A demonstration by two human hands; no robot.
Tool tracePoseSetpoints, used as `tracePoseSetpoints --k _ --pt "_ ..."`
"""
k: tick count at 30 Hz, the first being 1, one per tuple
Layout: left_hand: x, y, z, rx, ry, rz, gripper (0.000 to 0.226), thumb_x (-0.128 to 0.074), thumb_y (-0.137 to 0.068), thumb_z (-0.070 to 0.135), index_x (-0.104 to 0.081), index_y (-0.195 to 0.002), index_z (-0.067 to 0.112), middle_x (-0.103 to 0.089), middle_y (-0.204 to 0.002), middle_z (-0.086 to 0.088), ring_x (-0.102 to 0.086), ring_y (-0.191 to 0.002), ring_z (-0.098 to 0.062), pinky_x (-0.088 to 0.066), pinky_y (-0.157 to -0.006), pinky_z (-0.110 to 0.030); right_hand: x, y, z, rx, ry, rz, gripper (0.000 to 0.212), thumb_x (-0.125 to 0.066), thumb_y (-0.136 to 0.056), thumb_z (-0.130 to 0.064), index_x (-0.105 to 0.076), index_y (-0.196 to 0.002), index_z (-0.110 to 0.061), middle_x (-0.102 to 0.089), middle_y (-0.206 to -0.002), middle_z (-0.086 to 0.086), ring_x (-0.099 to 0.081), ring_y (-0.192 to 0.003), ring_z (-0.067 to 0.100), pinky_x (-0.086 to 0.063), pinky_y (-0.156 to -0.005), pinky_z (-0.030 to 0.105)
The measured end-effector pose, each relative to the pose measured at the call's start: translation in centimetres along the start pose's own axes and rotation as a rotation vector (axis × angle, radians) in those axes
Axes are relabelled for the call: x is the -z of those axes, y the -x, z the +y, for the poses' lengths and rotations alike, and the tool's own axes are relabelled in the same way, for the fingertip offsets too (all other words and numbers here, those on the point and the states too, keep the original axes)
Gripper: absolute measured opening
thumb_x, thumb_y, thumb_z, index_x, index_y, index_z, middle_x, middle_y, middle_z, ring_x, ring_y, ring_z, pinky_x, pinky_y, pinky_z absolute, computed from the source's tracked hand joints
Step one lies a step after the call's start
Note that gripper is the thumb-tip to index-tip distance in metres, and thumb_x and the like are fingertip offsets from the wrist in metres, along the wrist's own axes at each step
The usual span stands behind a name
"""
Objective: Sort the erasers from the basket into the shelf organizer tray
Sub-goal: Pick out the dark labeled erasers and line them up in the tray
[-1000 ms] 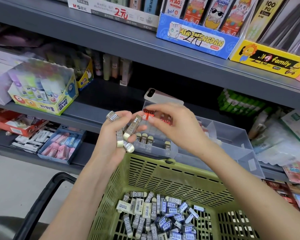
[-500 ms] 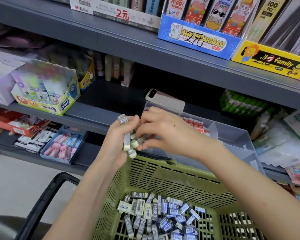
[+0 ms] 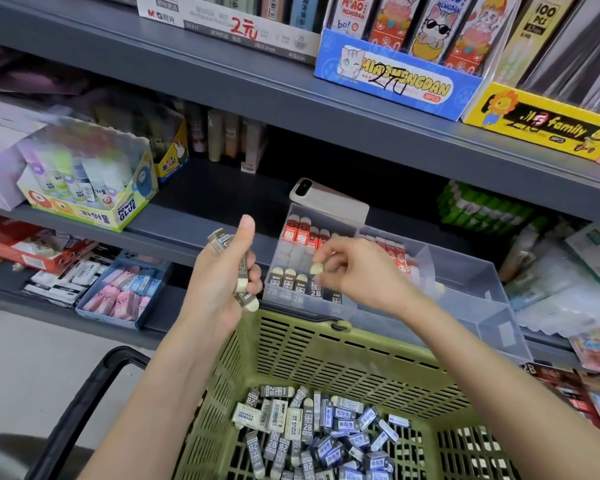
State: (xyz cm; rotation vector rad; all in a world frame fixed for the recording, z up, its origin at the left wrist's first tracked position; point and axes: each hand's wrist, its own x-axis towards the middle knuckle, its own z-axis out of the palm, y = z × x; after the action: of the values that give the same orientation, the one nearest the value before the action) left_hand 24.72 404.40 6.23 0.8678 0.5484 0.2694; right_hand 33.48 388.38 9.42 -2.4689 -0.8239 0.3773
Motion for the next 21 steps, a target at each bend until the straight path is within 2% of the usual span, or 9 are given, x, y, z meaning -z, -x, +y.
tracePoseSetpoints --k 4,8,11,14,18,21 --pt "0.1 0.0 0.1 0.057 0.056 0.041 0.041 -0.062 -0.078 0.055 -0.053 -0.075 0.015 -0.047 -0.052 0.003 -0.042 -0.042 -0.010 -0.033 -0.035 -0.019 -0.6 -0.1 -0.3 0.029 0.117 0.001 0.004 -0.070 -0.081 -0.029 -0.067 -0.083 -0.026 -0.062 -0.074 -0.018 -0.057 -0.075 0.002 -0.042 -0.070 0.021" --pt "0.3 0.2 0.3 0.147 0.231 0.050 0.027 -0.053 -0.093 0.027 -0.056 -0.076 0.006 -0.051 -0.056 -0.003 -0.046 -0.042 -0.012 -0.035 -0.035 -0.018 -0.2 -0.1 -0.3 0.096 0.409 0.104 0.008 -0.065 -0.083 -0.027 -0.072 -0.086 -0.026 -0.068 -0.091 -0.010 -0.048 -0.091 0.012 -0.036 -0.072 0.026" --pt "0.4 0.2 0.3 0.145 0.238 0.024 0.019 -0.051 -0.093 0.017 -0.057 -0.080 0.005 -0.054 -0.059 -0.004 -0.049 -0.046 -0.012 -0.036 -0.037 -0.018 0.2 -0.1 -0.1 0.148 0.655 0.084 0.016 -0.058 -0.087 -0.033 -0.072 -0.092 -0.027 -0.064 -0.096 -0.007 -0.044 -0.096 0.014 -0.037 -0.066 0.028" --pt "0.6 0.0 0.2 0.101 0.111 0.034 0.014 -0.059 -0.090 0.022 -0.059 -0.084 0.010 -0.058 -0.065 -0.001 -0.048 -0.052 -0.010 -0.034 -0.038 -0.015 -0.1 -0.2 0.1 0.234 0.907 0.024 0.028 -0.048 -0.092 -0.039 -0.071 -0.099 -0.026 -0.055 -0.098 -0.002 -0.043 -0.099 0.021 -0.027 -0.064 0.029" --pt "0.7 0.0 0.3 0.034 0.055 0.007 0.017 -0.066 -0.080 0.029 -0.059 -0.082 0.014 -0.061 -0.069 0.001 -0.046 -0.046 -0.006 -0.033 -0.035 -0.014 -0.6 -0.1 0.5 0.265 0.888 0.103 0.030 -0.046 -0.091 -0.048 -0.070 -0.104 -0.036 -0.051 -0.099 0.000 -0.042 -0.101 0.023 -0.029 -0.080 0.034" --pt "0.4 0.3 0.4 -0.005 0.047 -0.031 0.025 -0.068 -0.070 0.032 -0.061 -0.084 0.012 -0.062 -0.064 0.002 -0.049 -0.040 -0.003 -0.038 -0.036 -0.013 -0.6 0.0 0.9 0.256 0.910 0.138 0.032 -0.046 -0.088 -0.054 -0.070 -0.102 -0.038 -0.051 -0.103 -0.001 -0.041 -0.103 0.024 -0.024 -0.085 0.037"
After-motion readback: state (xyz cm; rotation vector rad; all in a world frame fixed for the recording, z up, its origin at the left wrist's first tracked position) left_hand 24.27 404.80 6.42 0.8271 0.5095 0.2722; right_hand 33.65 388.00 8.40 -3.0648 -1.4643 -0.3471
